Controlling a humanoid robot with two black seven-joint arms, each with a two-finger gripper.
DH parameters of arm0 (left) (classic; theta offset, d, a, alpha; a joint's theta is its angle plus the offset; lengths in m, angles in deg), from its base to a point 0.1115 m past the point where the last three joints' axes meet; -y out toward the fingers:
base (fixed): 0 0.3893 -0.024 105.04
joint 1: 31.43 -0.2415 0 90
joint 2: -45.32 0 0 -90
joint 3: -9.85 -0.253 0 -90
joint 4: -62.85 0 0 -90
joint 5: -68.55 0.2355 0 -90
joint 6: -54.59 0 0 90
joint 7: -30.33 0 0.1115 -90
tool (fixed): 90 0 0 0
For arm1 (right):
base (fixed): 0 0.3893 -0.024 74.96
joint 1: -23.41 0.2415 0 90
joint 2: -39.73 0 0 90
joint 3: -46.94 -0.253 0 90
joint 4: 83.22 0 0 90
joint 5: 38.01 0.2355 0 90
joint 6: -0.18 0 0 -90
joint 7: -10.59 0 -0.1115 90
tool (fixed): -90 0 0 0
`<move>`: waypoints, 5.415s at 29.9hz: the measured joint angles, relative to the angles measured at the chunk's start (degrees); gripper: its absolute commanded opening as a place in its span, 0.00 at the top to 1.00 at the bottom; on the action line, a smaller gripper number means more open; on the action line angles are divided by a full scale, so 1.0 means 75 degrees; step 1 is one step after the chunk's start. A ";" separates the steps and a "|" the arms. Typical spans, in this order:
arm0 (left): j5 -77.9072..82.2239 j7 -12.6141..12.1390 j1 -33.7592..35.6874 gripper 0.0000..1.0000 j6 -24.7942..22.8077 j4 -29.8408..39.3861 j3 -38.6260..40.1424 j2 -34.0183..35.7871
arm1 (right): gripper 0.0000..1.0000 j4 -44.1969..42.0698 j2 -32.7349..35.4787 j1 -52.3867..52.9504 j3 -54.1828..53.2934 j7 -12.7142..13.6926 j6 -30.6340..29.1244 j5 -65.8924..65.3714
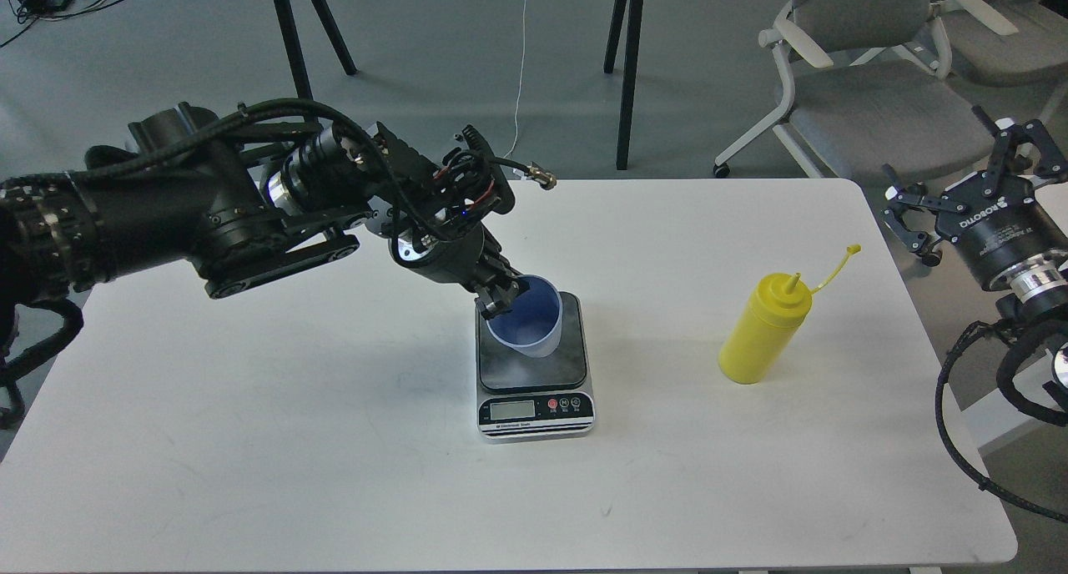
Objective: Pour seasoning into cup on scale with both arms
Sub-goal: 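Carry the blue cup with the left gripper onto the scale, then release the cup and raise the left gripper away, then bring the right gripper to the yellow bottle and grasp it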
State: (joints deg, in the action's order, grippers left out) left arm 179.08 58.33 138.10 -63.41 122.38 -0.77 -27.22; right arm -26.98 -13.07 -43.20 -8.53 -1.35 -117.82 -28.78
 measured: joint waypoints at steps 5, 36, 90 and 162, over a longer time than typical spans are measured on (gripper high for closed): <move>0.0015 -0.0001 -0.0060 0.96 0.0000 -0.0064 -0.0012 0.0008 | 0.01 0.0003 0.0000 0.0000 -0.0009 0.0000 0.0000 0.0000; -0.0189 -0.0001 -0.0429 0.25 0.0001 -0.1185 0.0109 -0.0601 | 0.01 0.0002 0.0010 -0.0130 -0.0094 -0.0002 0.0000 0.0000; -1.0201 -0.0002 -0.2794 0.00 0.0001 -0.3034 0.3972 0.3258 | 0.01 0.0929 0.0150 0.0076 -0.0144 0.0016 0.0000 0.0053; -1.0210 0.0000 -0.3884 0.00 -0.0001 -0.3063 0.3995 0.2992 | 0.00 0.1504 -0.1763 -0.3351 0.0997 0.0137 0.0000 0.3576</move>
State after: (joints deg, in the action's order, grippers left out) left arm 102.51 58.33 108.98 -63.42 99.41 29.19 -4.78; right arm -15.70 -26.30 -68.34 -1.05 -0.32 -117.82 -1.96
